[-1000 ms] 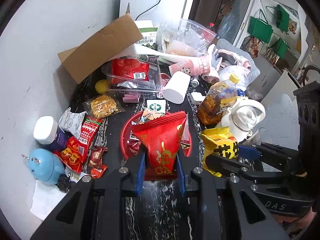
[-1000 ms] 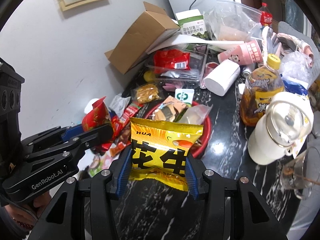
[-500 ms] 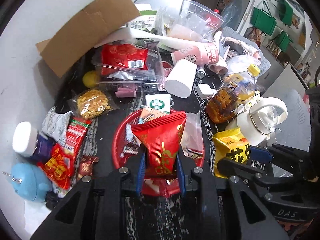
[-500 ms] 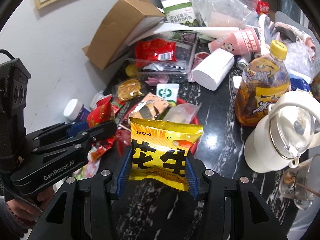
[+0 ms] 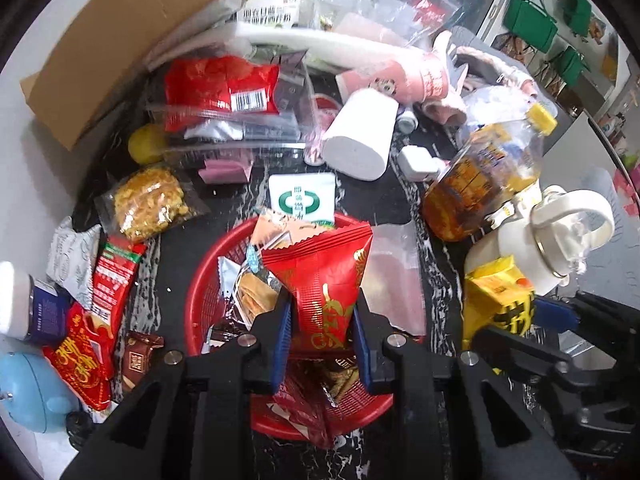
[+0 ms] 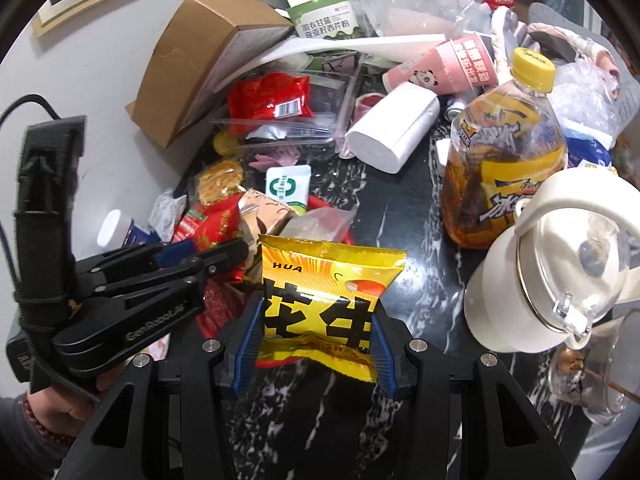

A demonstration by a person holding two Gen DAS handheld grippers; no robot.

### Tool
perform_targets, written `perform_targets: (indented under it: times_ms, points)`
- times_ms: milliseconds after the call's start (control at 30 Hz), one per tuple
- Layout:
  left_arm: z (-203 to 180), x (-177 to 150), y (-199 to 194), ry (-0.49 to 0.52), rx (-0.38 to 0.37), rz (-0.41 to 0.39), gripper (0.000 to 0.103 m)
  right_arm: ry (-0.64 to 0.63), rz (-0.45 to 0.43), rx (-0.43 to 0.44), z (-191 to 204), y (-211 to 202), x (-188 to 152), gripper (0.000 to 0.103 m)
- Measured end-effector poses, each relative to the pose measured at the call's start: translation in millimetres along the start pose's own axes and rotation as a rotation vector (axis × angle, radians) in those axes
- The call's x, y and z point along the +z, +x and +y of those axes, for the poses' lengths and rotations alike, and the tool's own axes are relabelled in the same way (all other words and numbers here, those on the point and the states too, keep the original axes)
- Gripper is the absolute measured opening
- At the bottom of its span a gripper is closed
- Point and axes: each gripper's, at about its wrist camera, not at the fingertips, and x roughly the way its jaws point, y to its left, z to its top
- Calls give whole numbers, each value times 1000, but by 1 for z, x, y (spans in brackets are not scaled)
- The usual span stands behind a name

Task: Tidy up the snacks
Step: 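Open both grippers to drop the red and yellow packets into the basket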

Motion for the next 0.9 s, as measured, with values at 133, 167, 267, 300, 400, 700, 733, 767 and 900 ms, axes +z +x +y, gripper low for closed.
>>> perform_targets:
  times_ms: [133,167,267,300,400,700,733,767,900]
  points:
    - [4,-1,9,1,8,21,27,-3,4,7,1,5,1,48]
    - [4,-1,9,0,-1,20,28,-5,5,8,2,6,1,48]
    - [5,-1,10,0,18,32,42,-12,10,12,5,10,2,48]
    - [6,0,10,-1,29,34,47,-13,11,13,5,10,2,48]
    - [7,0,8,-12,23,30,67,-17,11,12,7,10,3,48]
    - [15,-2,-26,-21,49,-38,67,-31,-8,19,14,3,7,48]
    - [18,-3,-31,-27,61,-45,67,-35,-9,22,15,3,8,48]
    - [21,-4,-34,-35,69,-50,68,-39,-9,26,18,3,8,48]
    - [38,-10,-47,-78,98,-59,67,-54,3,52,28,11,4,48]
